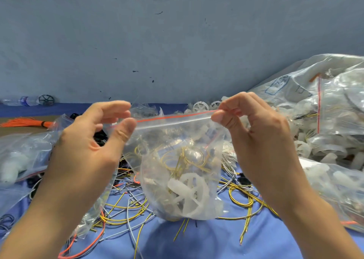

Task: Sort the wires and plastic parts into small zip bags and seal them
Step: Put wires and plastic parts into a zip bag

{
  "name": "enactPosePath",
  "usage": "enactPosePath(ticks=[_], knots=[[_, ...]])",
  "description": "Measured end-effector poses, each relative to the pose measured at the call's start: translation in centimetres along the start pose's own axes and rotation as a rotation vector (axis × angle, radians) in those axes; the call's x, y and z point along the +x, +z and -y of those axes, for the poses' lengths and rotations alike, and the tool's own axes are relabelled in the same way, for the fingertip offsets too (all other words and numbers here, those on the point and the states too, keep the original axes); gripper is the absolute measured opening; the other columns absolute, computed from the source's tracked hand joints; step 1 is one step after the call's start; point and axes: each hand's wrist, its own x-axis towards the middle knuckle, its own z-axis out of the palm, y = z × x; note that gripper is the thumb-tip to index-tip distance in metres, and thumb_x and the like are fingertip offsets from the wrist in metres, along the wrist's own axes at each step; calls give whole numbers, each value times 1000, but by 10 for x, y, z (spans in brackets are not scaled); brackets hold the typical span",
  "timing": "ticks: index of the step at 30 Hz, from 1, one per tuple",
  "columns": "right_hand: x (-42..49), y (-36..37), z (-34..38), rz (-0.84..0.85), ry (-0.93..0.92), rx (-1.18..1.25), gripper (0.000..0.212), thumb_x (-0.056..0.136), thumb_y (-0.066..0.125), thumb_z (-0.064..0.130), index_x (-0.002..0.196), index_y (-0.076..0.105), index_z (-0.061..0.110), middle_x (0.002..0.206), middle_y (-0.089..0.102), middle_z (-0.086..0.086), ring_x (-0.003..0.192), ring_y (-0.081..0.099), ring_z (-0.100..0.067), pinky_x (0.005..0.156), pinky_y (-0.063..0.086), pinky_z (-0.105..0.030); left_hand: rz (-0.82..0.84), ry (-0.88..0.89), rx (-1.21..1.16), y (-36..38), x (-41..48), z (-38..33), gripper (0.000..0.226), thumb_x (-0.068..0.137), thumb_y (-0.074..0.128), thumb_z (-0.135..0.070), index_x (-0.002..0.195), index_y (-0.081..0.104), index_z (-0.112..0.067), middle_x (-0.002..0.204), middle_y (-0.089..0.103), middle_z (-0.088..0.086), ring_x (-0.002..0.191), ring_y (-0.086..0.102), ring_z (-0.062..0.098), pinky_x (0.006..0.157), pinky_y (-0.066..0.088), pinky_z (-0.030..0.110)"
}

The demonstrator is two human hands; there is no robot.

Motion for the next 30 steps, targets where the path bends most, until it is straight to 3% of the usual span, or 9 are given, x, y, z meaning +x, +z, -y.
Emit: enactPosePath(ticks=[1,4,8,10,13,18,25,30], knots=[[-1,3,3,6,5,28,13,94,57,36,88,61,25,88,61,11,80,58,-11,73,43,-30,26,56,64,0,-1,-8,26,85,56,-60,110,59,-51,106,61,-34,102,56,-11,88,41,14],[-3,12,15,25,-18,103,10,94,59,32,88,62,25,87,61,13,79,58,-8,73,43,-25,128,223,198,7,-9,-36,22,88,55,-55,107,61,-46,106,54,-43,100,47,-22,83,27,-4],[-5,19,28,65,-54,178,8,94,60,30,87,64,26,87,62,13,80,60,-8,73,46,-28,165,221,79,15,-15,-55,12,88,58,-44,93,69,-39,95,64,-34,90,57,-19,76,34,-4],[-4,18,29,82,-17,259,8,91,64,28,83,65,27,86,64,12,81,61,-7,72,46,-21,150,193,48,15,-15,-57,11,86,60,-43,88,70,-38,90,66,-33,85,59,-19,73,35,-4],[-2,18,31,140,72,387,11,89,68,27,79,65,31,83,66,12,81,63,-10,70,43,-13,138,162,31,14,-15,-55,11,85,62,-44,85,70,-37,86,67,-32,84,61,-16,72,37,-3],[-5,21,34,173,127,465,14,91,65,28,77,62,30,82,68,10,80,62,-12,73,44,-14,130,108,-30,18,-19,-55,13,86,60,-50,88,66,-38,88,69,-28,89,63,-12,75,40,0],[-14,29,34,22,136,324,11,93,54,26,82,56,28,82,61,12,83,56,-11,74,42,-23,128,150,37,21,-21,-59,12,87,59,-44,83,65,-34,88,66,-26,85,60,-15,71,37,-3],[-4,13,9,-130,316,348,21,96,57,25,76,56,28,61,54,23,59,47,-1,56,33,-13,136,167,117,13,-18,-48,14,87,58,-44,82,66,-33,91,65,-28,83,58,-18,71,34,-5]])
